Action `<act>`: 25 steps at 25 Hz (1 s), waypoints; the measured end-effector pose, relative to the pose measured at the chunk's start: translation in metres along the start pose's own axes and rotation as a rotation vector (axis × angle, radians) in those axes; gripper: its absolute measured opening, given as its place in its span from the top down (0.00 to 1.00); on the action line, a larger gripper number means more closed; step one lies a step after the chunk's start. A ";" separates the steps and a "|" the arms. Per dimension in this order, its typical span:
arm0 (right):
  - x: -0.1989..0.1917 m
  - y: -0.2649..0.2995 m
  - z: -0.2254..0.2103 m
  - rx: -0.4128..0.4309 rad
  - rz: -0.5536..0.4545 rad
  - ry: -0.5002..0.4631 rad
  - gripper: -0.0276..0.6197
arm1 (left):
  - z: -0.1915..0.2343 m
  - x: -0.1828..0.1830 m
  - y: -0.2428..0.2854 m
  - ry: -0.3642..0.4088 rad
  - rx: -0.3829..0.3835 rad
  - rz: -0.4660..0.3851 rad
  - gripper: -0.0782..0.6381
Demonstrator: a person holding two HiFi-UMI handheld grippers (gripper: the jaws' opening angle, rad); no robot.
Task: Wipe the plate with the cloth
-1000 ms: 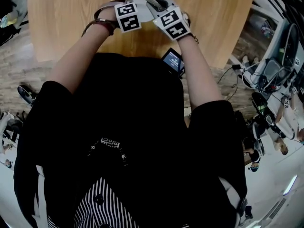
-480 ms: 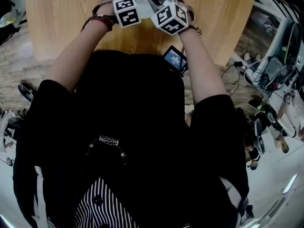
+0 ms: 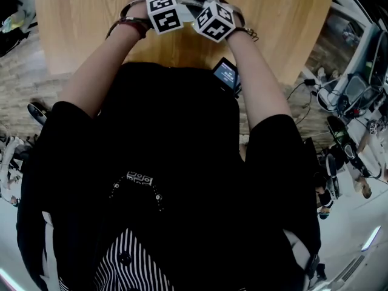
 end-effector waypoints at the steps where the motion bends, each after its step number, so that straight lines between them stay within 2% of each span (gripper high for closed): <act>1: 0.000 0.001 0.000 0.018 0.012 0.026 0.88 | -0.001 -0.001 0.000 0.000 0.000 0.000 0.90; 4: 0.004 0.003 -0.002 0.069 0.086 0.075 0.88 | -0.001 -0.003 0.000 -0.002 -0.002 0.007 0.90; 10: 0.007 -0.002 -0.012 0.108 0.179 0.210 0.88 | 0.001 -0.002 -0.002 -0.005 -0.017 0.010 0.90; 13: 0.003 -0.003 0.000 0.167 0.182 0.291 0.88 | 0.004 0.000 -0.008 0.004 0.008 0.006 0.90; 18: 0.005 -0.007 0.027 0.215 0.127 0.345 0.88 | -0.002 -0.006 -0.001 -0.006 -0.019 0.016 0.90; 22: -0.010 -0.008 0.032 0.192 0.199 0.359 0.88 | -0.004 -0.005 -0.002 0.011 -0.013 0.019 0.90; 25: -0.009 -0.011 -0.006 0.078 0.195 0.354 0.88 | -0.005 -0.004 -0.003 0.004 -0.019 0.004 0.90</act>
Point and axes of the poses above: the fingertips, and each gripper's own axes: y forward along the fingers, z to its left, x out of its top, the point moved 1 cm from there along -y, backward along the fingers, and after that the axes turned 4 degrees about -x, right-handed, at the moved point
